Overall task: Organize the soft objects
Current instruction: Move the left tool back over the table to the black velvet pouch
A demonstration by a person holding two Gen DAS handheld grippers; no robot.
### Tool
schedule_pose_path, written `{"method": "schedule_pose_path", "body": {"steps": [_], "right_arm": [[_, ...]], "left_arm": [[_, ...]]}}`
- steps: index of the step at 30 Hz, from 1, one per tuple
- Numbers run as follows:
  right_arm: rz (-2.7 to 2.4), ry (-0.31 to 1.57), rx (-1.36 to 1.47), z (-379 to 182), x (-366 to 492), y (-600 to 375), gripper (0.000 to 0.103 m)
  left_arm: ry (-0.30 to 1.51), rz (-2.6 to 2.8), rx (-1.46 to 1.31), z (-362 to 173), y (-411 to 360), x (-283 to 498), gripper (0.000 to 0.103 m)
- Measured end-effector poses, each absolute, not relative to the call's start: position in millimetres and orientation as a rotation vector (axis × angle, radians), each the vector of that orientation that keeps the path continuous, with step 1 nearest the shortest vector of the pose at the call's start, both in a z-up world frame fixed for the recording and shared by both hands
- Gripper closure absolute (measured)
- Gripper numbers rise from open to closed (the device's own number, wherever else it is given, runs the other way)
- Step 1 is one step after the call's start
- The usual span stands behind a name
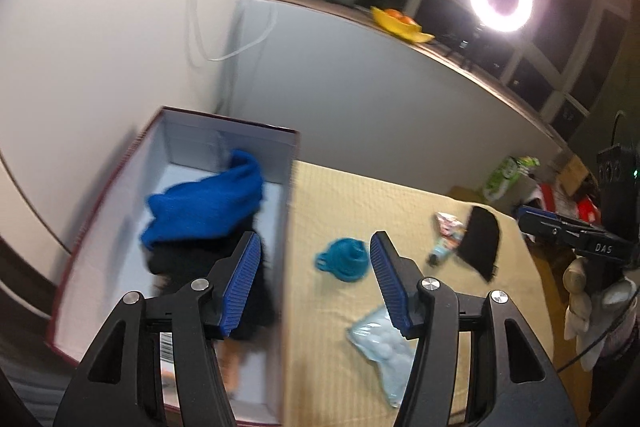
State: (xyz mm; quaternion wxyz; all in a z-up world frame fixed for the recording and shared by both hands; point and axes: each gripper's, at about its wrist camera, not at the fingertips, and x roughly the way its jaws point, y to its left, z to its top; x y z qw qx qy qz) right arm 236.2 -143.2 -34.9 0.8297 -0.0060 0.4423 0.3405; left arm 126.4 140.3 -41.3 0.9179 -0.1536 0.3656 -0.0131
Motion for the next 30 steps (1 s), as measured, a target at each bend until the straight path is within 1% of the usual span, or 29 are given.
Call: {"method": "schedule_pose_path", "body": {"steps": [6, 14, 23, 30], "right_arm": [[0.574, 0.915, 0.049, -44, 222, -231, 0.040], [0.444, 0.975, 0.196, -80, 227, -317, 0.039], [0.382, 1.047, 0.338, -113, 245, -364, 0.039], [0.387, 1.066, 0.431, -135, 262, -379, 0.039]], "left_arm": [[0.798, -0.160, -0.282, -53, 81, 137, 0.046], [0.892, -0.309, -0.191, -75, -9, 166, 0.046], [0.973, -0.485, -0.062, -69, -91, 222, 0.046], [1.104, -0.543, -0.070, -90, -130, 289, 0.047]]}}
